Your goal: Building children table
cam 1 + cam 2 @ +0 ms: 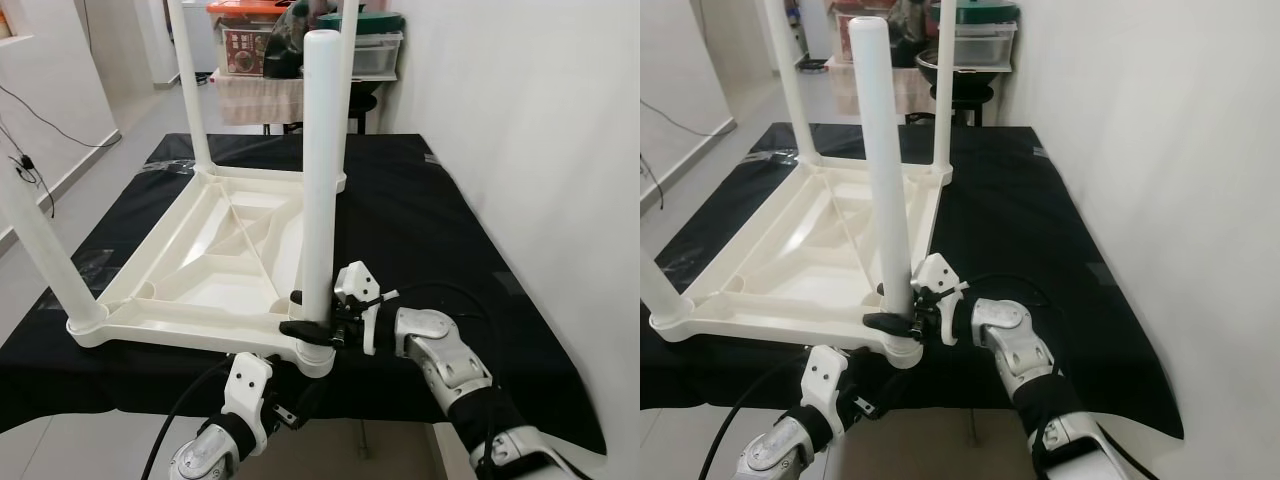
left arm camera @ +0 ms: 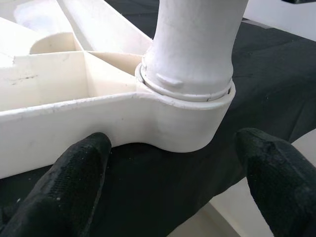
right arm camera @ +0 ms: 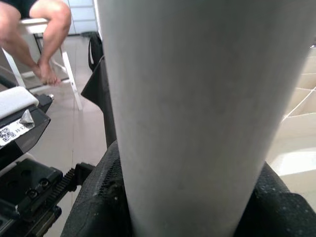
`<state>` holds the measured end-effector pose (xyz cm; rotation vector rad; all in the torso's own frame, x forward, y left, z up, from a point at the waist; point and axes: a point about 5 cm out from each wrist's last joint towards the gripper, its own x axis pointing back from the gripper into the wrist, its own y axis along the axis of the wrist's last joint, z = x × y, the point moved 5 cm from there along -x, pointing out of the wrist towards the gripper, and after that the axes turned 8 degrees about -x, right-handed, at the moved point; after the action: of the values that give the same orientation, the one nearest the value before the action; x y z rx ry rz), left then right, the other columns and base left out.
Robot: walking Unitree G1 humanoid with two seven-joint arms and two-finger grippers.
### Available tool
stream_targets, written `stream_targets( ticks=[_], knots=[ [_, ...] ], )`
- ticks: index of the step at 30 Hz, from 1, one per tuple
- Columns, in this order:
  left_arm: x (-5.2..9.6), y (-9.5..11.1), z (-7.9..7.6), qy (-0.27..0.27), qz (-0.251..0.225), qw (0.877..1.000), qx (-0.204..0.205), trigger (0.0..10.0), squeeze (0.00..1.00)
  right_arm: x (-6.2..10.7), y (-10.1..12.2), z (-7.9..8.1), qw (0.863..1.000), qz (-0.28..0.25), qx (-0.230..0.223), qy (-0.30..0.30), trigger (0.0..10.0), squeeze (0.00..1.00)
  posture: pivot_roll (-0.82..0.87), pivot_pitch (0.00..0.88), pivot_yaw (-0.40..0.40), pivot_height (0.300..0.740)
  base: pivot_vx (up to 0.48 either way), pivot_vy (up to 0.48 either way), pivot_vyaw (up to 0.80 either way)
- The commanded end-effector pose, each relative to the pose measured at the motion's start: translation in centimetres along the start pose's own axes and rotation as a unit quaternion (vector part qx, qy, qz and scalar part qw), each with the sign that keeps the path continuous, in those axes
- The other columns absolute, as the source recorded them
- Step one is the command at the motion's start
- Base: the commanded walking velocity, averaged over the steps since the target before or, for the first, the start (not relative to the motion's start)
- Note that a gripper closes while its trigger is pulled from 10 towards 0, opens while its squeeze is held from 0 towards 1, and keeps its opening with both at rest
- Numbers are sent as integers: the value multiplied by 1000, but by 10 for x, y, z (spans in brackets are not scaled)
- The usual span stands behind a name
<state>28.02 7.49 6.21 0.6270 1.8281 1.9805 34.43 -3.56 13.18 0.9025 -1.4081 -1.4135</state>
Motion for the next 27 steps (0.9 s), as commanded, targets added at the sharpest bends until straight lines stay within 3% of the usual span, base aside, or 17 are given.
stream_targets(
  ticks=[1, 5, 6, 7, 8, 9, 10, 11, 12, 13, 17, 22, 24, 27],
  knots=[
    [0, 3, -2, -1, -7, 1000, -7, 10000, 0, -4, -12, 3, 1000, 5, -17, 0, 0, 0, 71, 0, -71, 740, 0, 0, 0],
    [1, 3, -2, -2, -7, 1000, -6, 10000, 0, -1, -15, -1, 999, -8, -28, -33, 0, 0, 70, 0, -67, 740, 0, 0, 0],
    [2, 3, -3, -2, -7, 1000, -6, 10000, 0, 1, -20, -8, 996, -10, -37, -77, 0, 0, 67, 0, -63, 740, 0, 0, 0],
    [2, 3, -3, -2, -7, 1000, -6, 10000, 0, 1, -20, -8, 996, -10, -37, -77, 0, 0, 67, 0, -63, 740, 0, 0, 0],
    [2, 3, -3, -3, -6, 1000, -5, 10000, 0, 3, -24, -13, 993, -10, -44, -108, 0, 0, 67, 0, -63, 740, 0, 0, 0],
    [3, 2, -3, -4, -5, 1000, -4, 10000, 0, 11, -40, -34, 974, 22, -53, -220, 0, 0, 62, 0, -59, 740, 0, 0, 0],
    [3, 2, -3, -4, -5, 1000, -4, 10000, 0, 11, -40, -34, 974, 22, -53, -220, 0, 0, 62, 0, -59, 740, 0, 0, 0],
    [4, 2, -2, -5, -4, 1000, -4, 10000, 0, 61, -77, -76, 868, 80, -95, -481, 0, 0, 54, 0, -58, 740, 0, 0, 0],
    [4, 2, -2, -5, -3, 1000, -5, 10000, 0, 79, -93, -77, 829, 99, -104, -540, 0, 0, 58, 0, -61, 740, 0, 0, 0],
    [3, 2, -2, -5, -3, 1000, -5, 10000, 0, 88, -101, -74, 815, 103, -108, -560, 0, 0, 61, 0, -62, 740, 0, 0, 0],
    [3, 2, -1, -5, -3, 1000, -7, 10000, 0, 91, -105, -68, 818, 92, -103, -558, 0, 0, 63, 0, -60, 740, 0, 0, 0],
    [1, 1, 1, -5, -1, 1000, -9, 10000, 0, 118, -86, -86, 792, 87, -55, -601, 0, 0, 50, 0, -58, 740, 0, 0, 0],
    [1, 1, 1, -5, -1, 1000, -10, 10000, 0, 118, -84, -88, 792, 83, -56, -602, 0, 0, 52, 0, -59, 740, 0, 0, 0],
    [-1, 1, 2, -3, 0, 1000, -14, 10000, 0, 96, -82, -83, 802, 83, -57, -588, 0, 0, 54, 0, -60, 740, 0, 0, 0]
  ],
)
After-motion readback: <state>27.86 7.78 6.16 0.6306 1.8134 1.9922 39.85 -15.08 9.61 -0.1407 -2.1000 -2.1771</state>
